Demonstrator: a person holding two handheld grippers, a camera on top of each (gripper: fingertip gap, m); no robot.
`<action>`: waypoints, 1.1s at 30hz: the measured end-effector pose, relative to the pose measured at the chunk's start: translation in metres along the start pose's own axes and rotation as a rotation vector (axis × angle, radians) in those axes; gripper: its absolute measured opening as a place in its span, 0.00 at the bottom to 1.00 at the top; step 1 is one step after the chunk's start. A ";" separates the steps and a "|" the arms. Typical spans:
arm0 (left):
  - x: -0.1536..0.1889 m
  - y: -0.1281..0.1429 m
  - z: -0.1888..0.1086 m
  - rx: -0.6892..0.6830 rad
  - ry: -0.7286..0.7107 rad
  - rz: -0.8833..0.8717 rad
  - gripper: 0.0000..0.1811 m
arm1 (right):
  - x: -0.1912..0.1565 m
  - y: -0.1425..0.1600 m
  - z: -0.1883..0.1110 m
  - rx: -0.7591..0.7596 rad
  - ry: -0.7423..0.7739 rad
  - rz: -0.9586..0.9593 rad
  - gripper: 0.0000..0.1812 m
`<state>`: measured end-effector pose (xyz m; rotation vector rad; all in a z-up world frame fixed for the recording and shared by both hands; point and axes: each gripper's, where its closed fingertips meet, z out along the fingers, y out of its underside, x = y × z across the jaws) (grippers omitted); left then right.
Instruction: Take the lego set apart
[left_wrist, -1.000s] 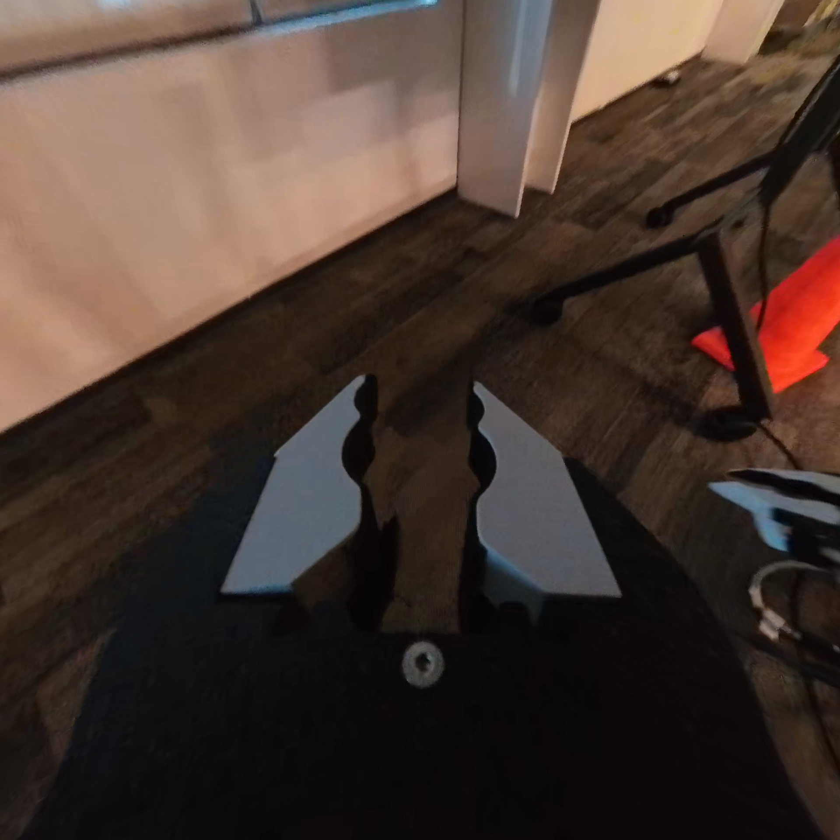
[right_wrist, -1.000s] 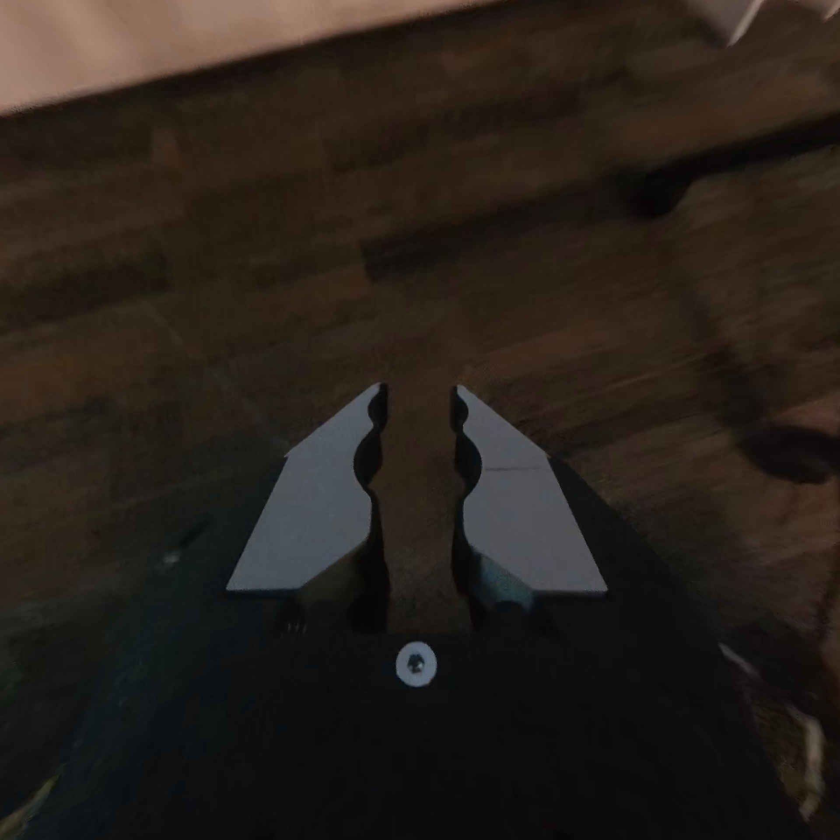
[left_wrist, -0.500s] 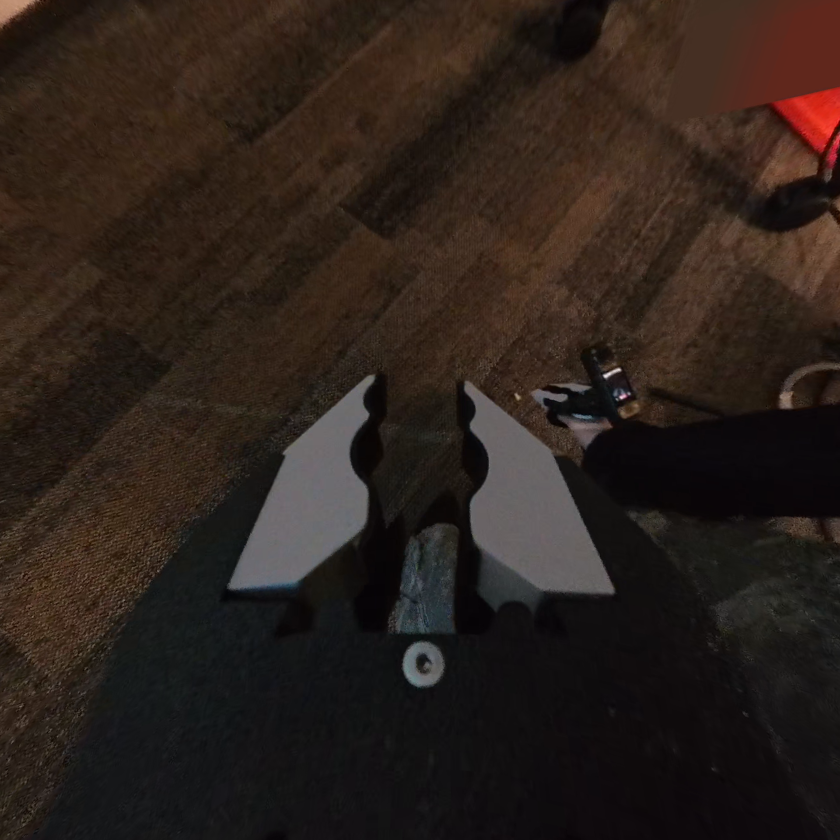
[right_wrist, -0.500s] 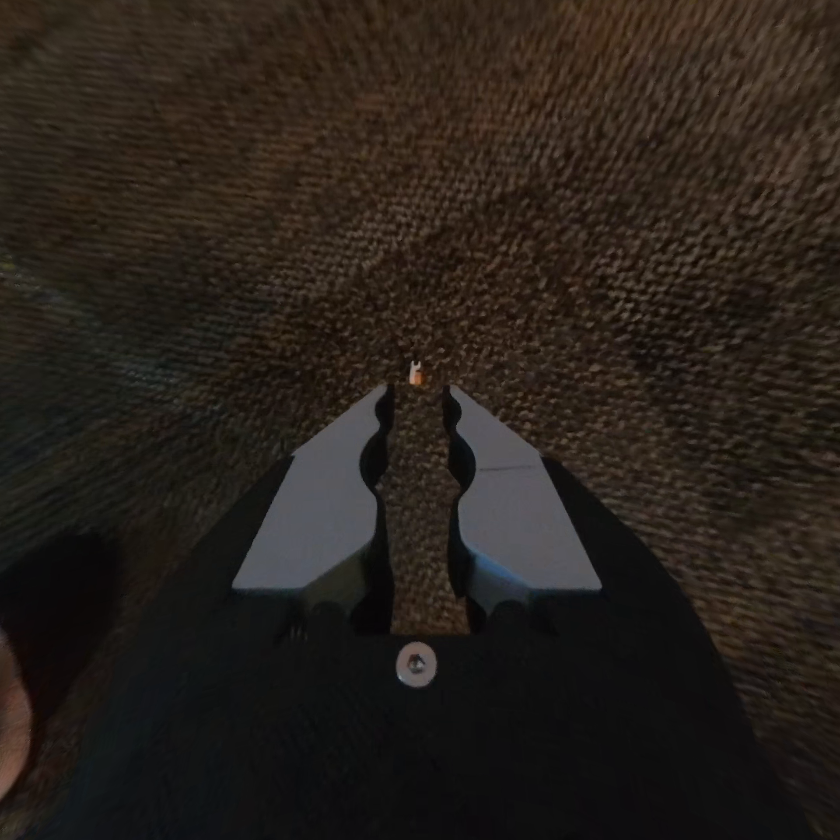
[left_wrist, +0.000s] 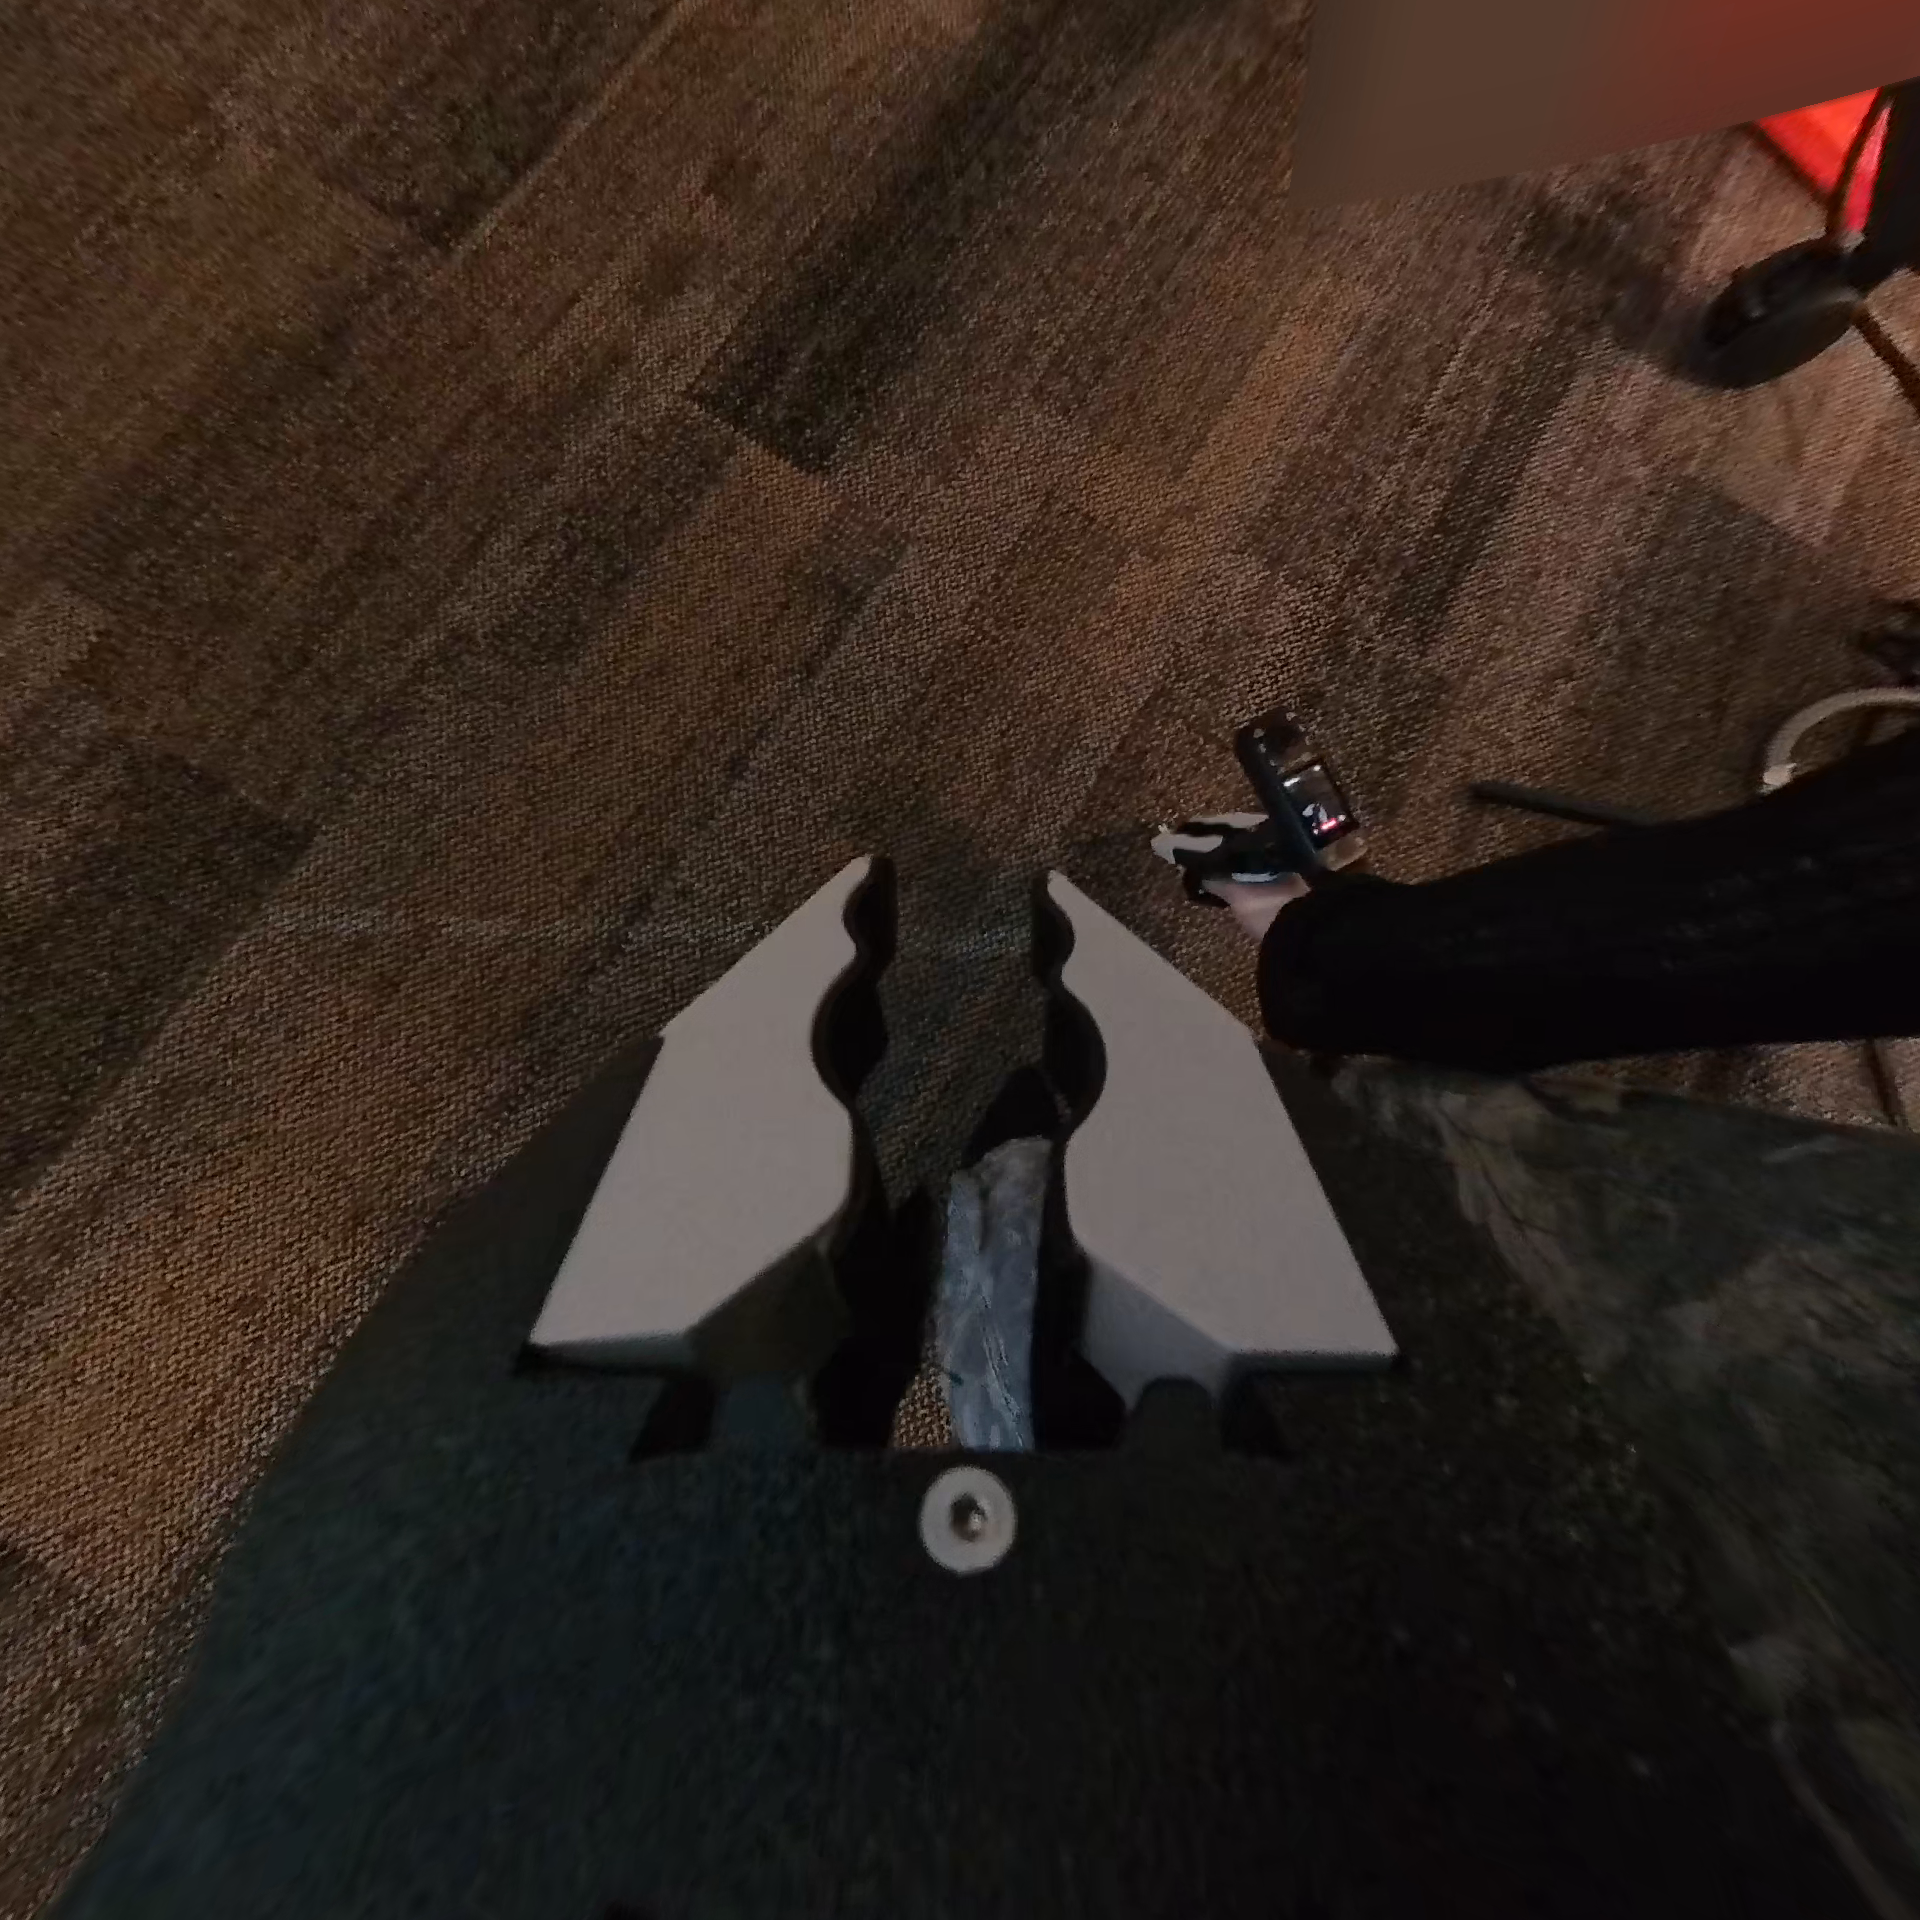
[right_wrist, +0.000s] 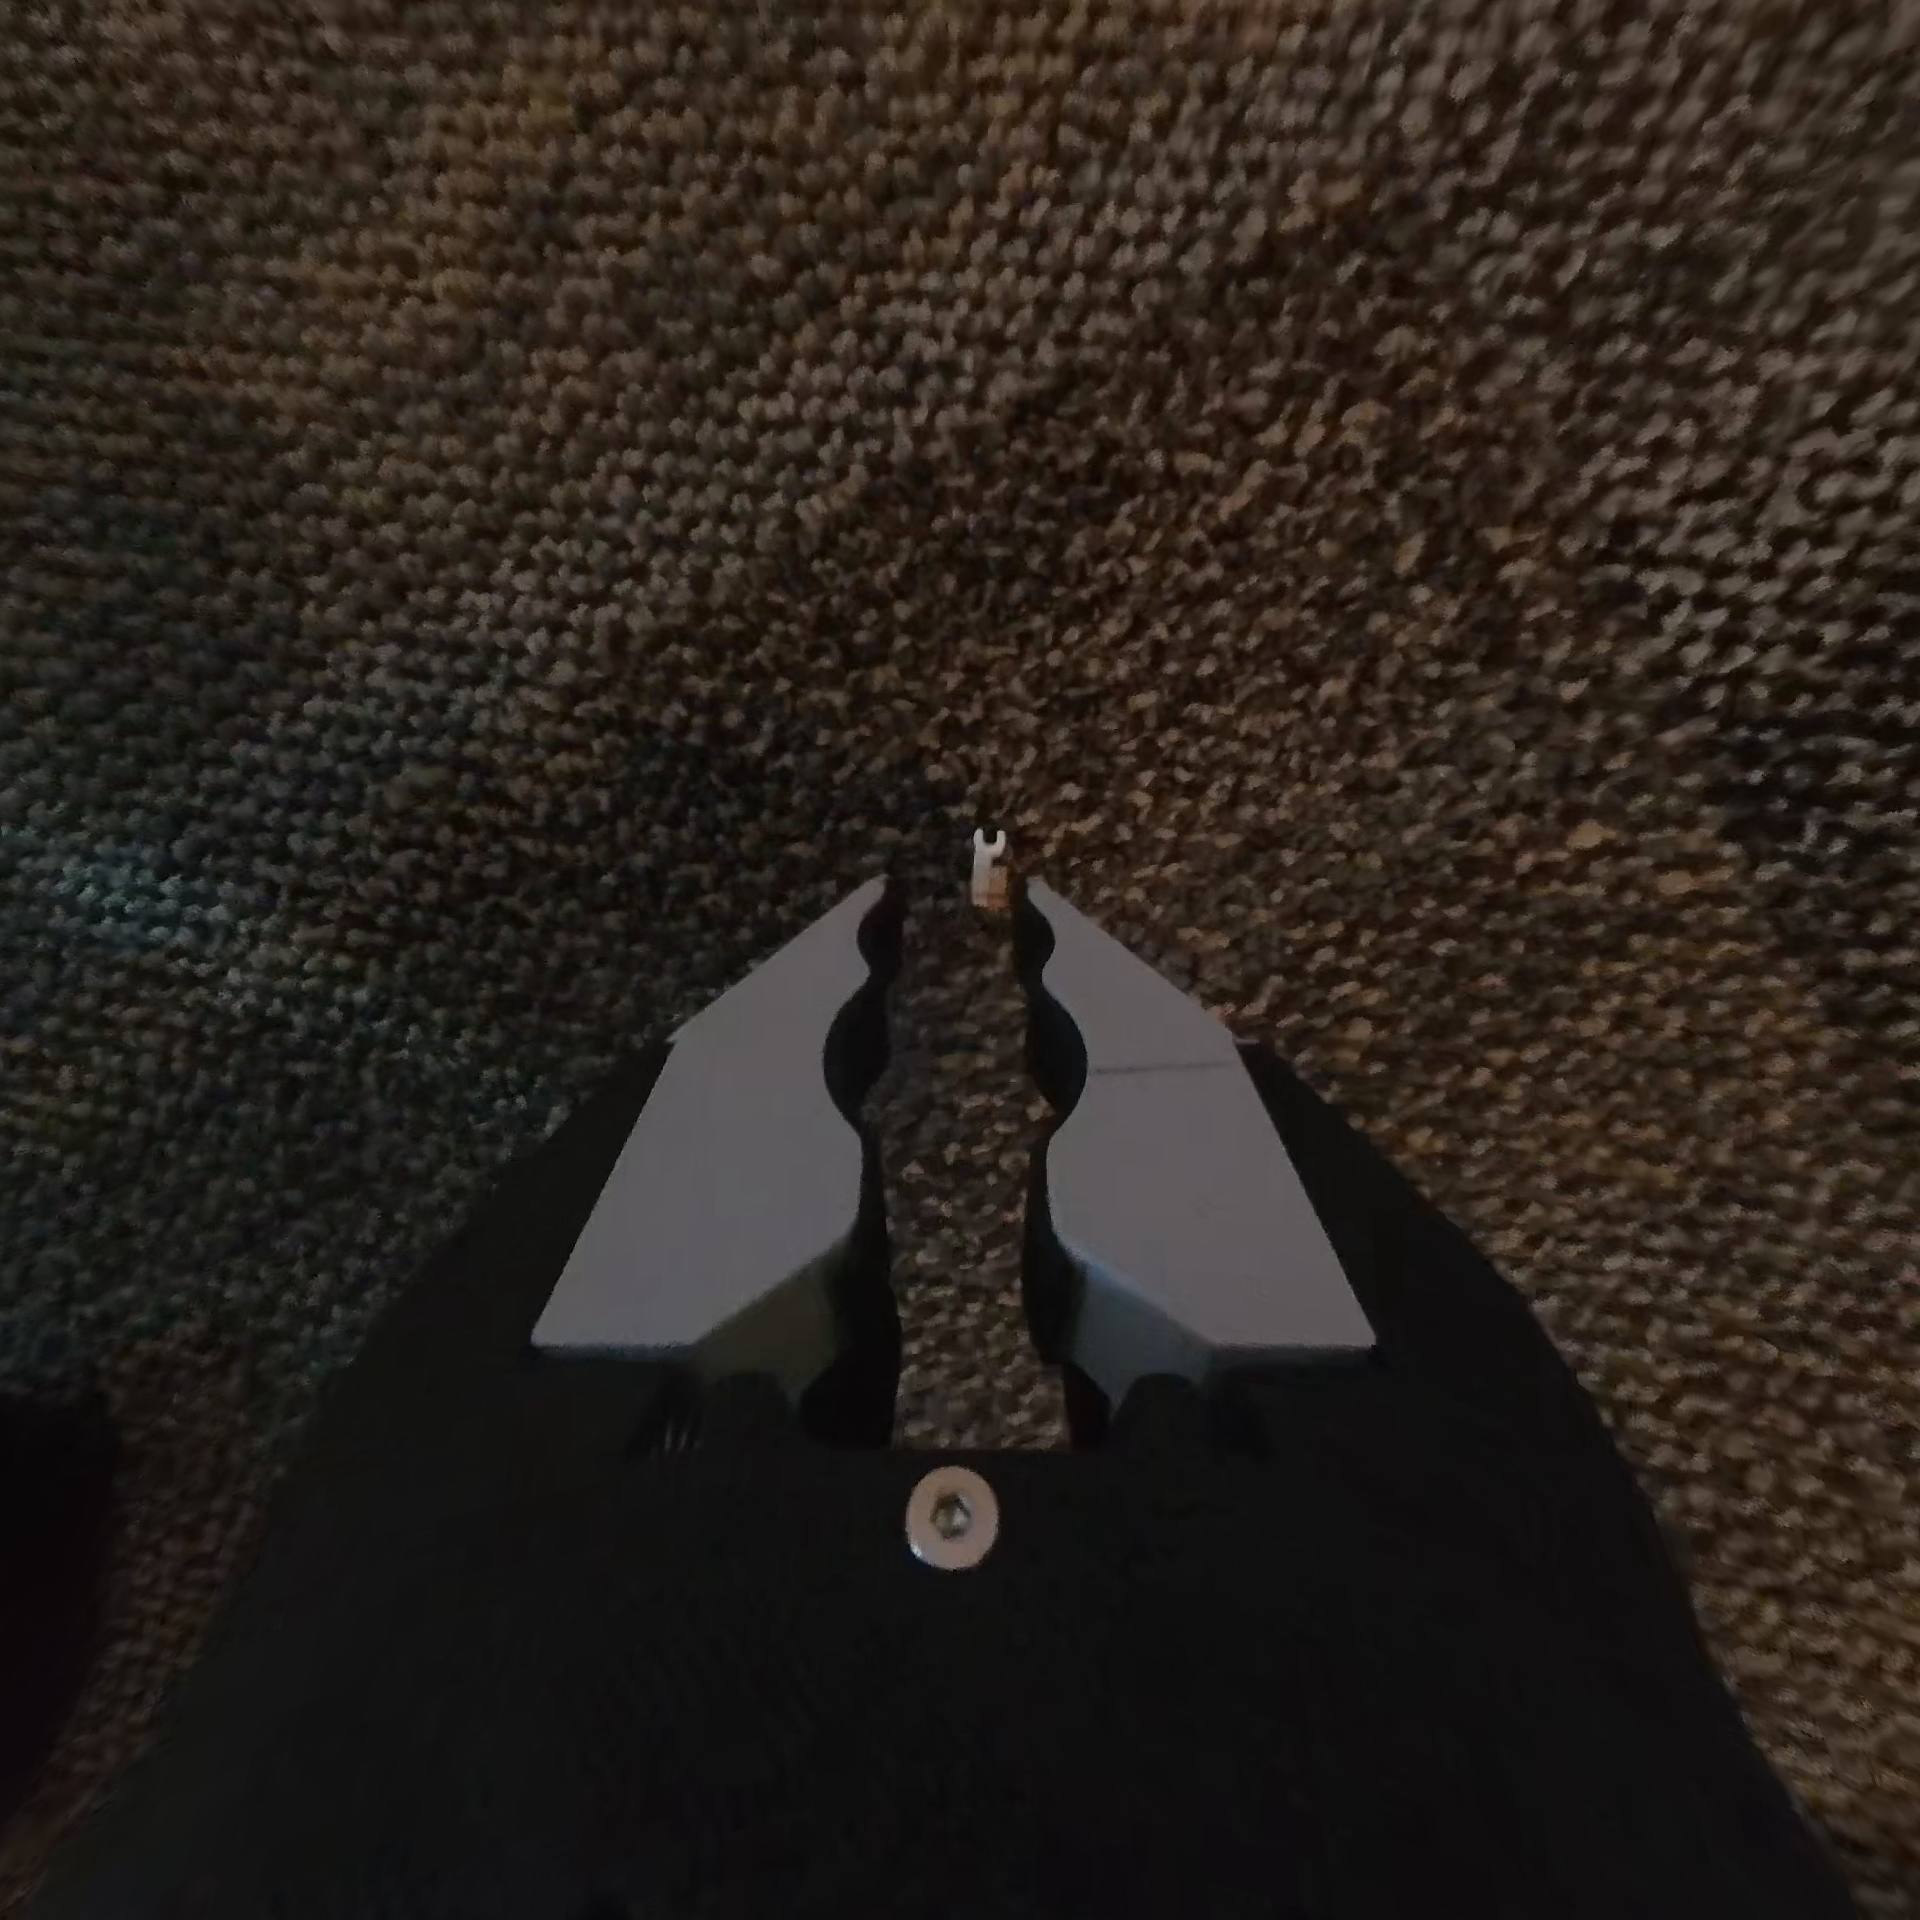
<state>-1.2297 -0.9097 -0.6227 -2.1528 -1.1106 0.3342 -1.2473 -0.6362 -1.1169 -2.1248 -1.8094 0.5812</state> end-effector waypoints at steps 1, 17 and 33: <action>0.000 0.000 0.000 0.002 0.004 -0.001 0.14 | 0.001 0.002 0.001 -0.006 0.002 0.018 0.11; -0.004 0.007 -0.015 0.019 -0.011 -0.034 0.12 | 0.004 -0.018 -0.017 0.023 0.006 -0.108 0.03; 0.052 -0.248 -0.171 0.469 0.195 0.365 0.11 | 0.029 -0.214 -0.451 0.104 0.262 0.107 0.03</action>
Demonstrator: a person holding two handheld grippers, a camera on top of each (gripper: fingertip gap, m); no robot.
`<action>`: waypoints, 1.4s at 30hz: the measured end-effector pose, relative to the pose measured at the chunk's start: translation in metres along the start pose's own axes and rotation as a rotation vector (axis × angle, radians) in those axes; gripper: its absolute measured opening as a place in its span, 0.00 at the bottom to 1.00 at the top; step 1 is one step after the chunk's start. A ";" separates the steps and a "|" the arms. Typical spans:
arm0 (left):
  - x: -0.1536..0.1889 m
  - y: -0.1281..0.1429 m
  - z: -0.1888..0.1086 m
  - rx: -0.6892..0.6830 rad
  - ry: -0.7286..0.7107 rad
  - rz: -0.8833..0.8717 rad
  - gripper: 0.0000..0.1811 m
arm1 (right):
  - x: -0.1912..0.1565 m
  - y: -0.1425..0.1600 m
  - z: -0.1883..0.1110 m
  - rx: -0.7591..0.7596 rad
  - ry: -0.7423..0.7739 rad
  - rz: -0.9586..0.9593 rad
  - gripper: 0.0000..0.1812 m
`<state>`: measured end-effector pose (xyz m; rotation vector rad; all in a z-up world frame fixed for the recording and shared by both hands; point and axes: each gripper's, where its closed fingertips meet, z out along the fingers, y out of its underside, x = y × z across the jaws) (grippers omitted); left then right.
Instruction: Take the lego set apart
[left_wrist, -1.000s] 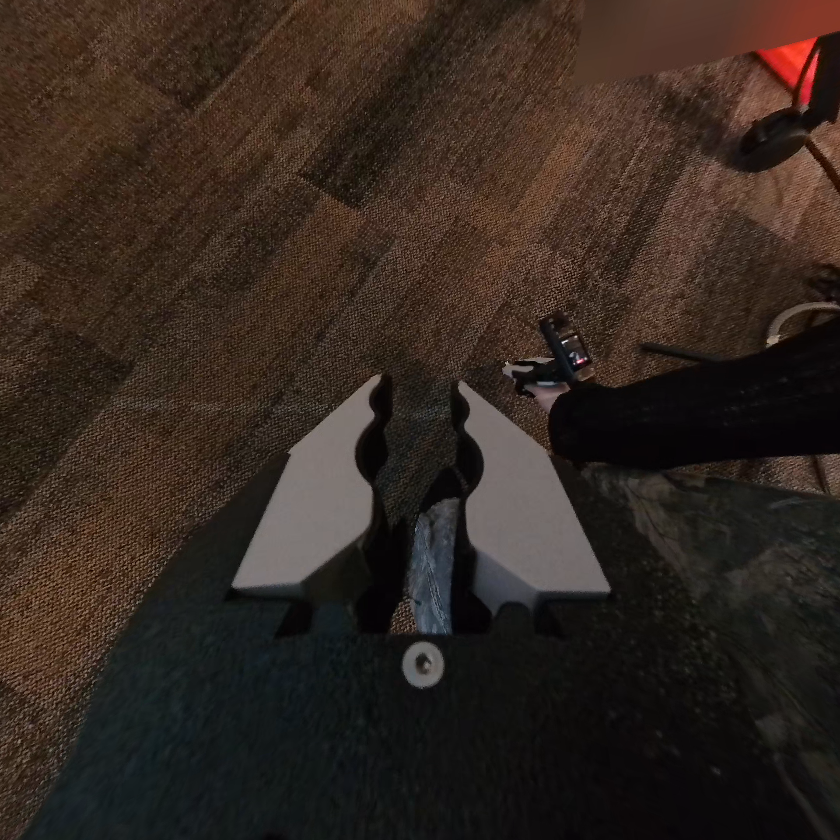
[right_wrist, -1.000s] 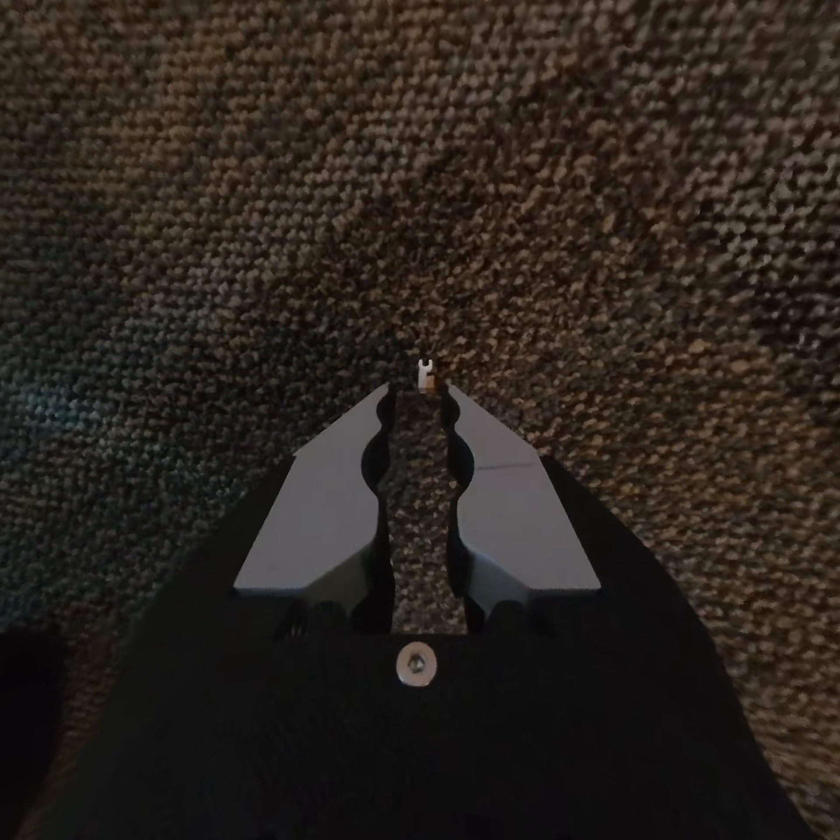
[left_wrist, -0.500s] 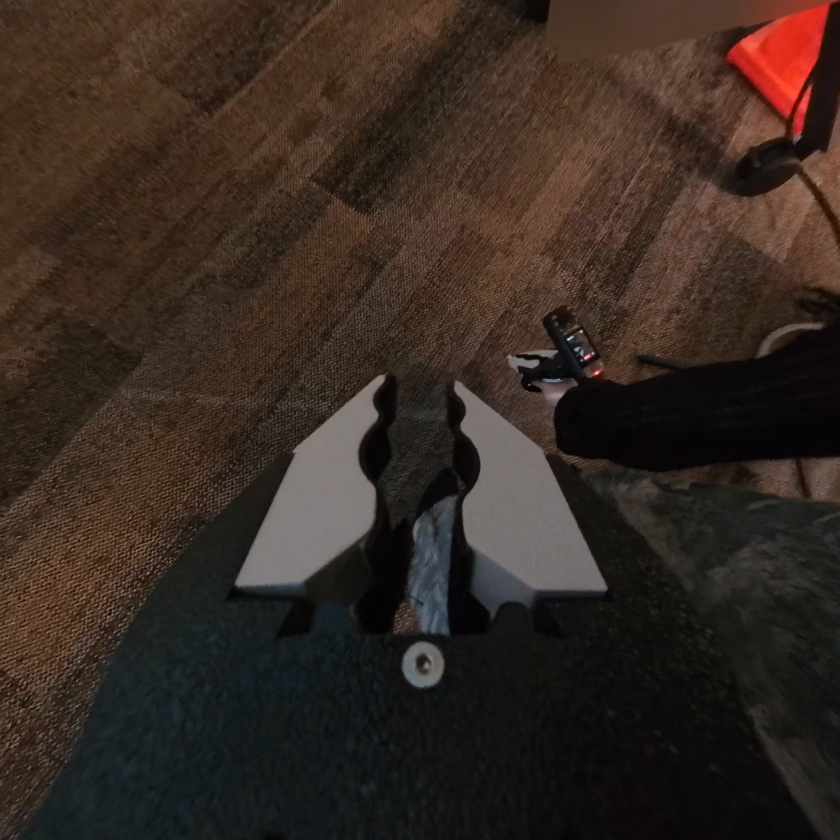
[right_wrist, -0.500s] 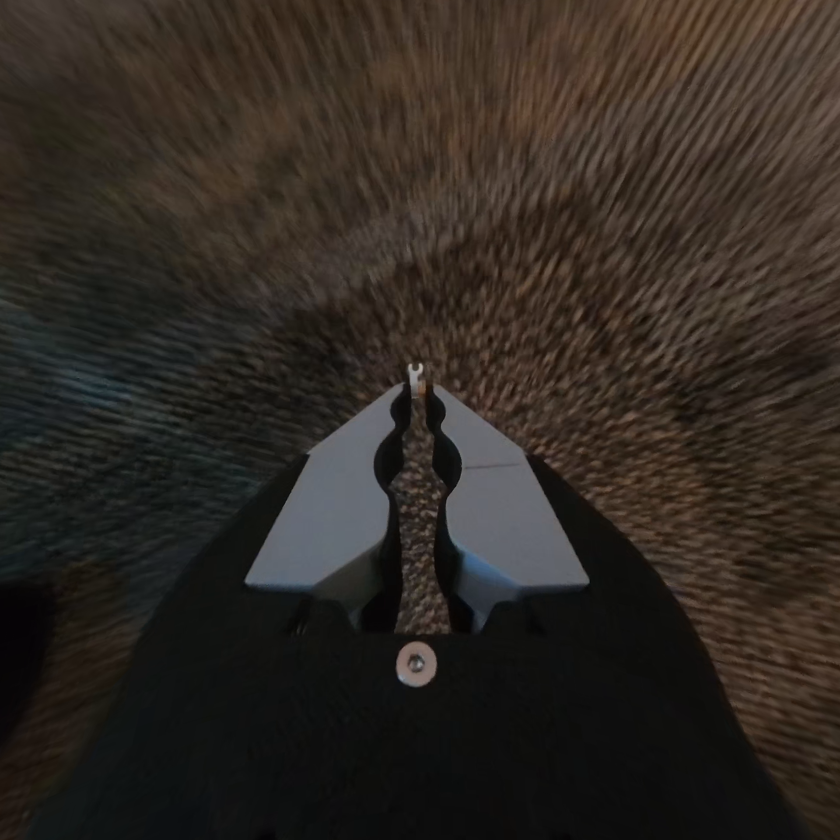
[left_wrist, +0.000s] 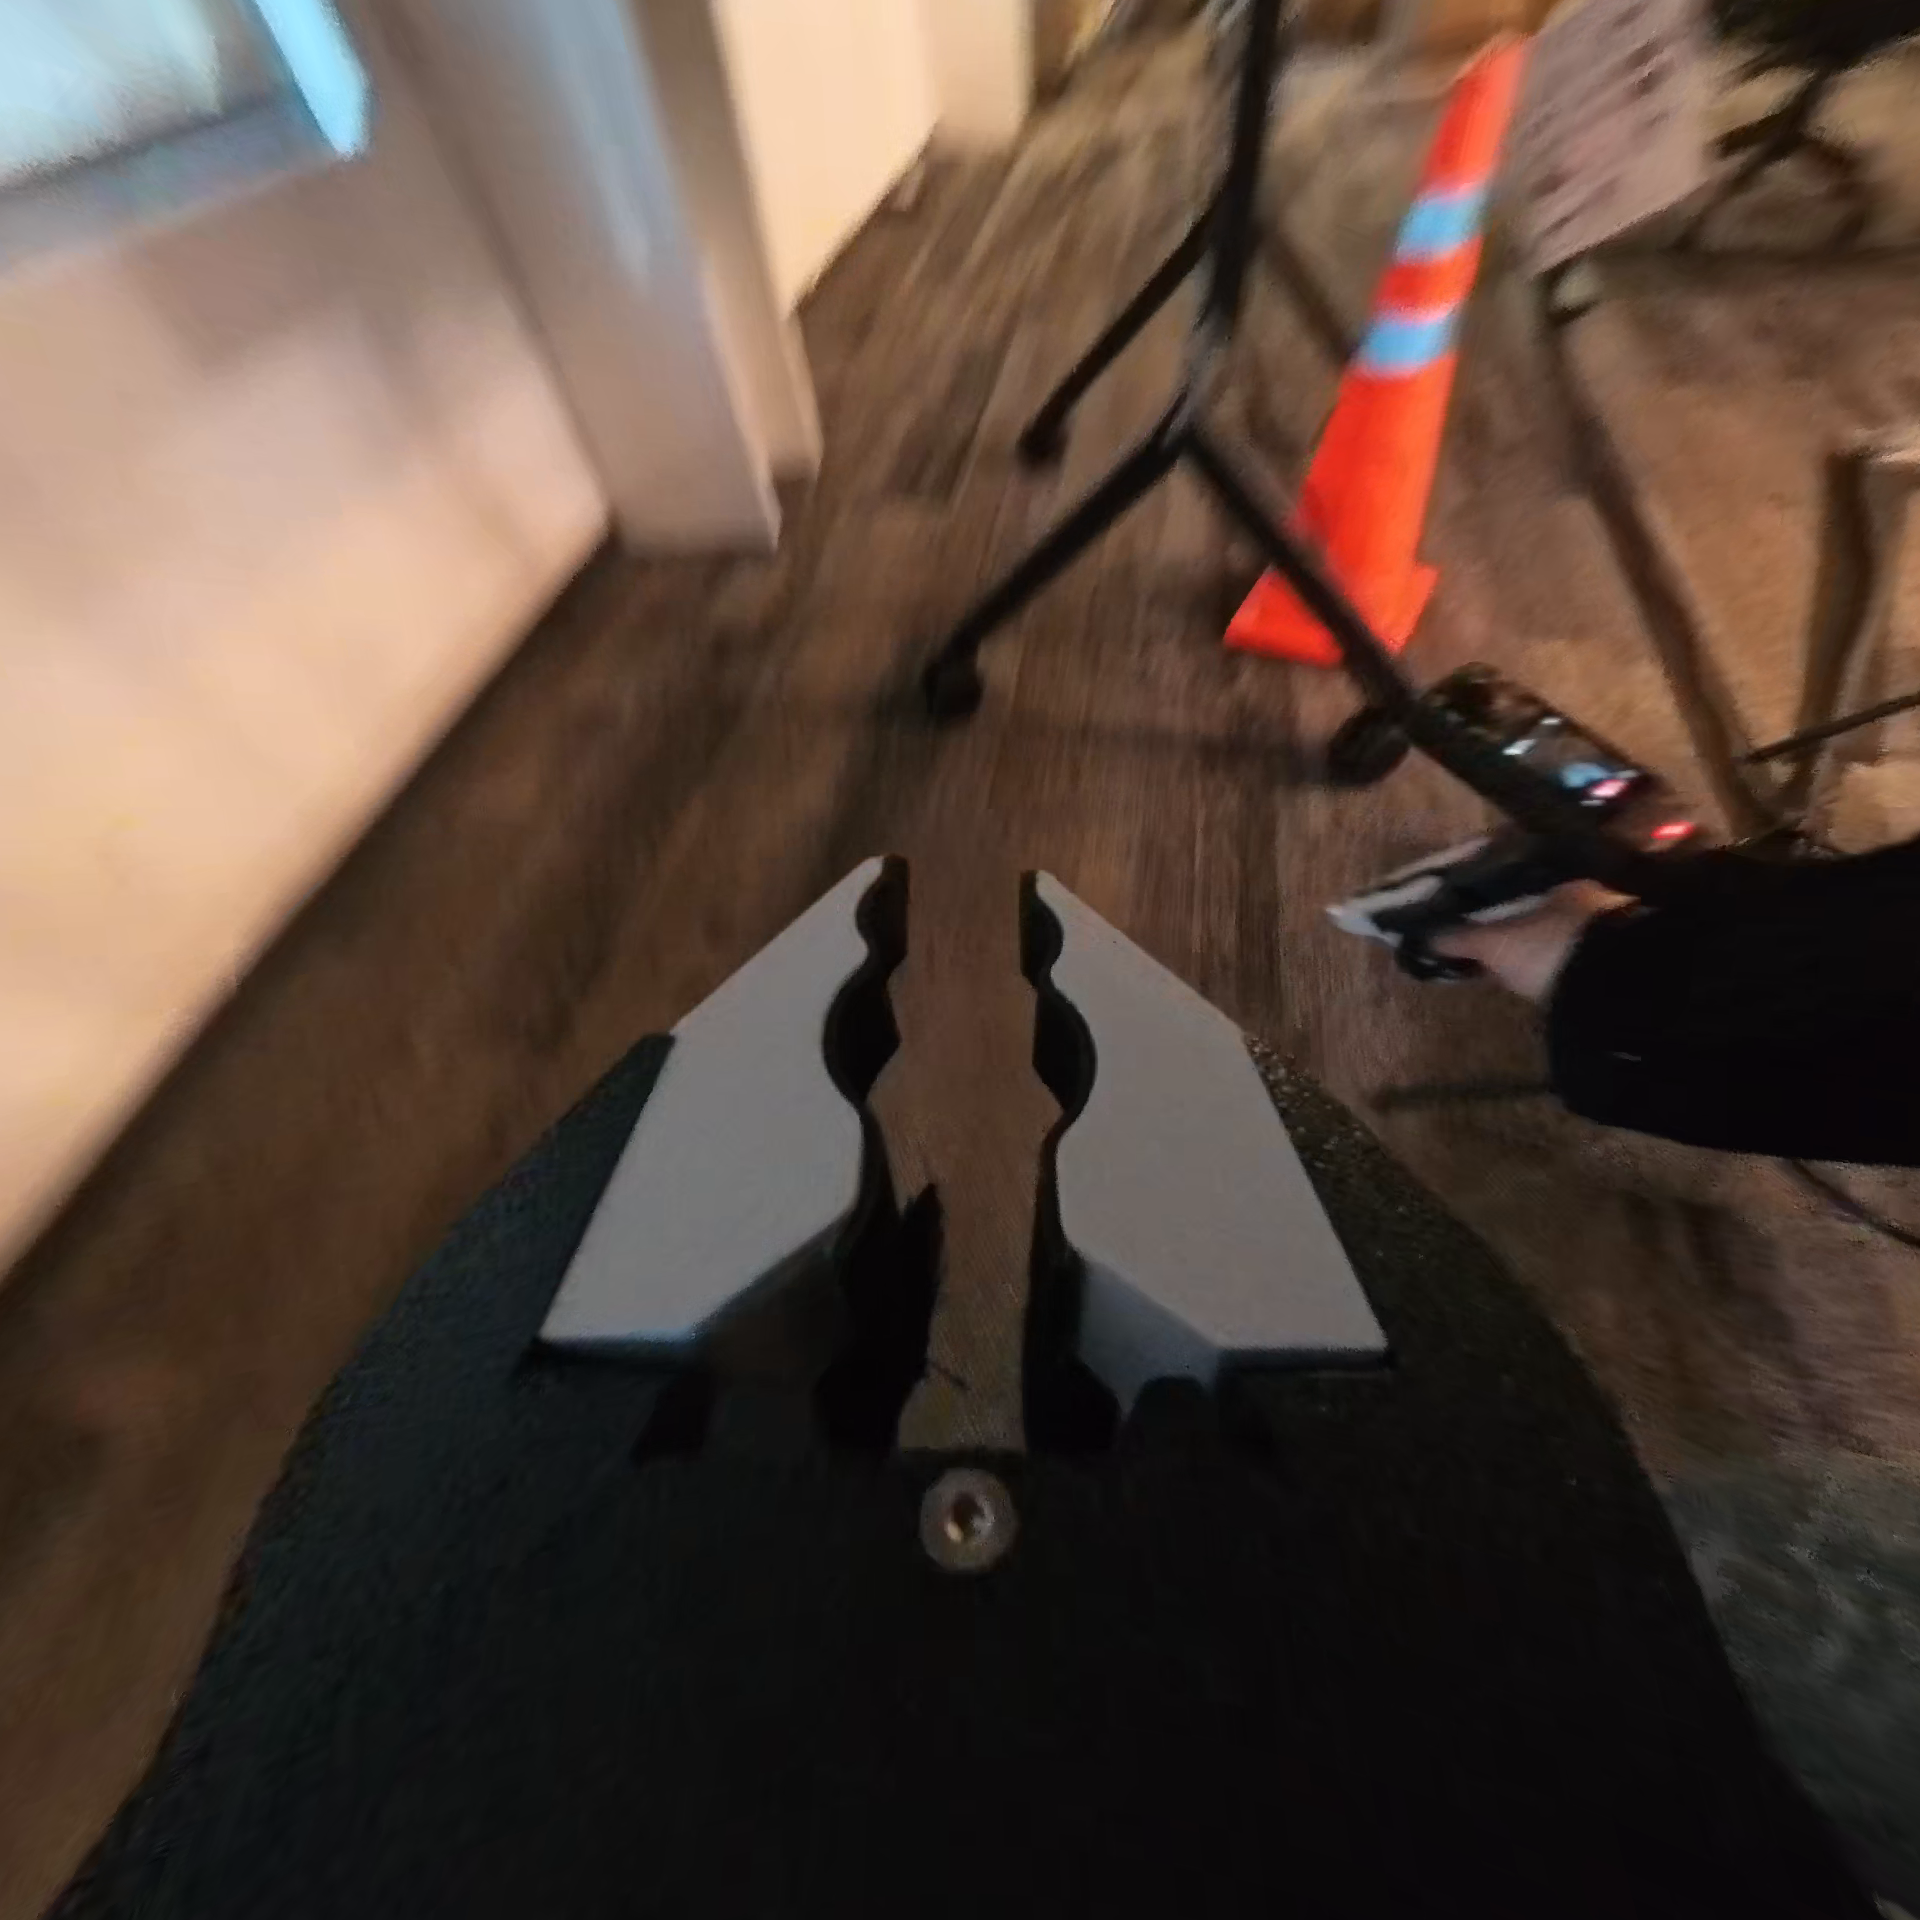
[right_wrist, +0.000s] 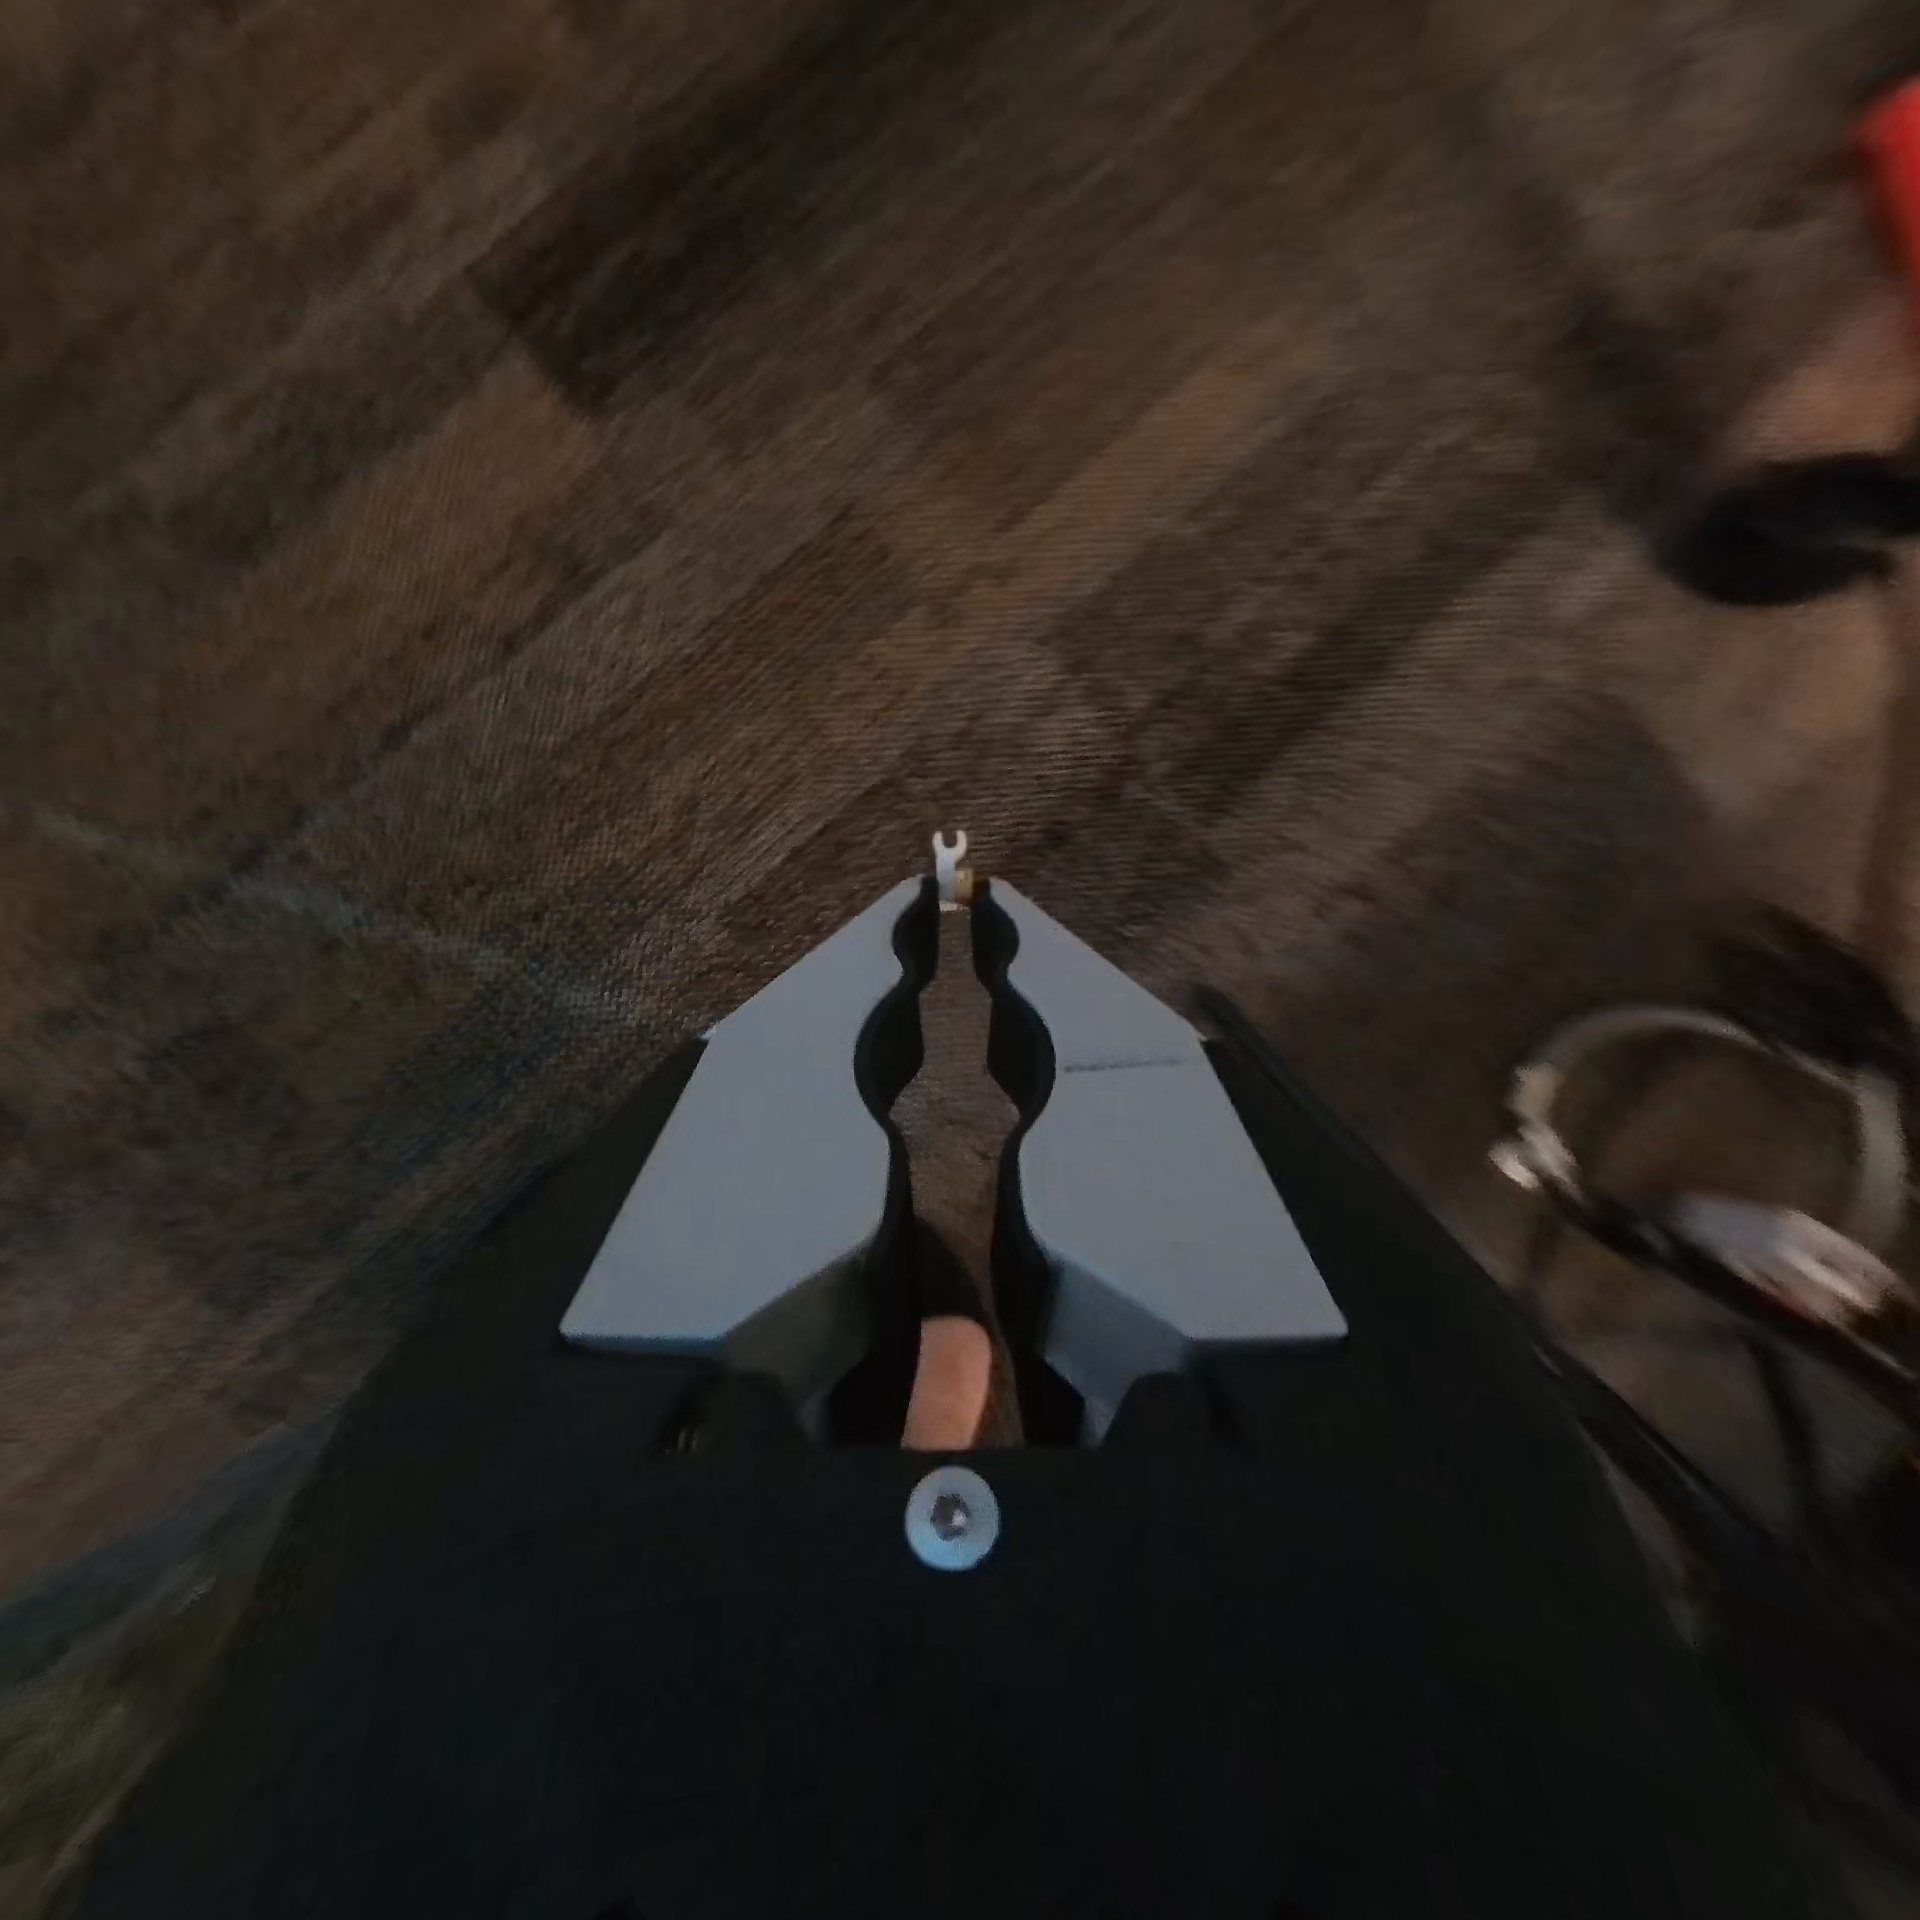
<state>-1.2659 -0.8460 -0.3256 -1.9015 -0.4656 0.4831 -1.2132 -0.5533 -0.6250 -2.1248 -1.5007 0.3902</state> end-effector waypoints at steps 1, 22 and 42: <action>0.000 -0.022 0.001 0.044 0.027 0.036 0.11 | 0.008 -0.008 -0.026 0.012 0.023 0.018 0.03; 0.292 -0.219 0.036 0.329 0.858 0.094 0.11 | 0.306 0.378 -0.547 0.257 1.014 0.955 0.03; 0.477 -0.204 0.050 0.119 0.704 0.108 0.10 | 0.684 0.464 -0.574 0.121 0.878 0.855 0.03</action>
